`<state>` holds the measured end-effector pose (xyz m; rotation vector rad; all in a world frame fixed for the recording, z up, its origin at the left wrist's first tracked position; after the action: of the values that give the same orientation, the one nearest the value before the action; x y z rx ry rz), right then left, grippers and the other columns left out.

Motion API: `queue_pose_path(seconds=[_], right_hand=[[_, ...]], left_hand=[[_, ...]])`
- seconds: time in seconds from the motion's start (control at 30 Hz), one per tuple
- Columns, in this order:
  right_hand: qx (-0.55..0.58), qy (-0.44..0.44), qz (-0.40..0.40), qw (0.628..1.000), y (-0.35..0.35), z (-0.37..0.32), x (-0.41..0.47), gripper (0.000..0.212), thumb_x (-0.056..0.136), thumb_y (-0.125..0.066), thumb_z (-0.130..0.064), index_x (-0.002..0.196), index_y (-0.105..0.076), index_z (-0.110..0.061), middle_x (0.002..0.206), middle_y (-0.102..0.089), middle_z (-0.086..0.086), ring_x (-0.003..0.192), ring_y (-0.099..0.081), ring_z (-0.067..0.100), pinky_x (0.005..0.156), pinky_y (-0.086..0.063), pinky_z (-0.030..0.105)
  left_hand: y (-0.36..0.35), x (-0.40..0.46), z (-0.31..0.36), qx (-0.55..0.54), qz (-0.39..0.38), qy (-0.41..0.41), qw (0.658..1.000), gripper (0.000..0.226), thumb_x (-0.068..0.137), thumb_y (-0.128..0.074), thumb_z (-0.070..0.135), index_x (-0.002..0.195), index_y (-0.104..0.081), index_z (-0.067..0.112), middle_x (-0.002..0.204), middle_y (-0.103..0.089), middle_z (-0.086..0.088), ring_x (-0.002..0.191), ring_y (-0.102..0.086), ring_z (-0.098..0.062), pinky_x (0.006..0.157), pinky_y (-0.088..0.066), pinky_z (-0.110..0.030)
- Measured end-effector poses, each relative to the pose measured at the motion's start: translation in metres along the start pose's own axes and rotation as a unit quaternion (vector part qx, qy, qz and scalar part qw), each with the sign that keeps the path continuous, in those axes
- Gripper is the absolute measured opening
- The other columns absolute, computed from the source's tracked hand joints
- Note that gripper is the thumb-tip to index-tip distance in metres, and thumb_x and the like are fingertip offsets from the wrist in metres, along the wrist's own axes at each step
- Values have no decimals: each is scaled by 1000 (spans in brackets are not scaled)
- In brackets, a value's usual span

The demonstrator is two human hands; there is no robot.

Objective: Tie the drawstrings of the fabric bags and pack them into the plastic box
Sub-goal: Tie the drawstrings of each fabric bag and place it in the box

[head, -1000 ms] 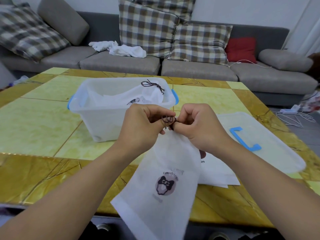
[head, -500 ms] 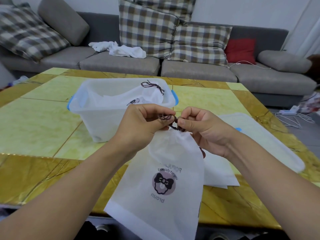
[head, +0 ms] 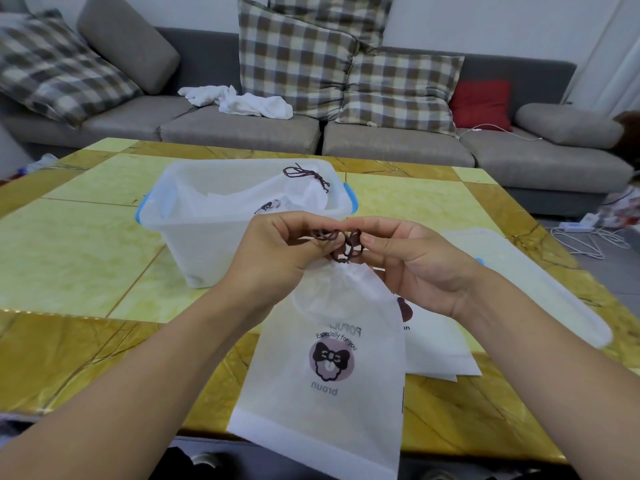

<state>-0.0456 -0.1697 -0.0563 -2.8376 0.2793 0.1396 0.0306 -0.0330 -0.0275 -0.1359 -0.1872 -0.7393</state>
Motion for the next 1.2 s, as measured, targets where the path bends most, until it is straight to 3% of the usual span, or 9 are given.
queue_pose_path(seconds=[0.1,0.2,0.4,0.53,0.67,0.9,1.03,1.2], right_hand=[[-6,22,26,999,1,-5,1,30,84,-65,-14,112,-72,-7,100,-70,12,86,-65,20,83,-52,32],[-10,29,24,999,0,-8,-1,31,84,-64,-15,113,-70,-4,87,-70,8,76,-66,15,78,-53,25],[-21,21,13,999,2,-7,-3,26,83,-70,-10,108,-73,-11,105,-71,13,83,-69,19,75,-56,28],[-39,25,-3,999,-4,-5,-5,46,76,-76,2,121,-67,-5,113,-71,19,95,-70,24,81,-59,30],[-79,70,50,993,-4,-11,-4,31,80,-69,11,108,-71,-3,100,-74,16,87,-72,21,76,-60,26],[-183,116,86,972,2,-23,-6,16,89,-66,4,95,-74,-8,83,-71,7,70,-60,13,67,-50,25],[-120,89,83,985,0,-18,-5,13,95,-60,-2,96,-71,-8,85,-67,7,69,-58,12,66,-51,20],[1,24,66,998,-5,-6,-4,7,90,-65,-16,86,-70,-15,88,-65,4,67,-56,13,60,-51,20]], left_hand=[[0,0,-4,-24,11,18,999,12,82,-72,-3,87,-76,8,79,-76,-8,73,-72,-19,73,-56,-23],[-1,0,-6,-34,15,24,999,13,83,-72,-3,85,-76,9,82,-76,-9,74,-73,-20,73,-57,-22],[4,1,-3,-18,32,3,999,14,83,-72,-5,86,-76,8,77,-75,-7,70,-70,-15,75,-58,-22],[6,0,0,6,39,-15,999,14,83,-73,-3,87,-77,10,79,-77,-4,74,-72,-13,76,-58,-23],[5,-1,1,19,29,-19,999,15,82,-74,-2,85,-77,13,77,-77,-3,74,-72,-12,75,-57,-22],[5,2,1,50,18,-38,998,14,82,-74,-5,87,-77,8,74,-76,-2,71,-72,-13,72,-54,-18],[4,2,1,69,16,-42,997,15,83,-73,-6,87,-77,8,74,-76,0,72,-72,-10,73,-55,-17],[1,1,0,75,19,-46,996,18,84,-73,-5,85,-77,13,75,-76,4,74,-72,-8,75,-55,-17]])
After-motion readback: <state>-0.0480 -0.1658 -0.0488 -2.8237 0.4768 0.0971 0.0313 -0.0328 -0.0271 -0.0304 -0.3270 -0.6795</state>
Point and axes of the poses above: each hand's wrist, its own x-axis towards the middle knuckle, its own y-axis out of the back of the hand, z = x × y, the point moved 8 cm from there along x, towards the middle knuckle
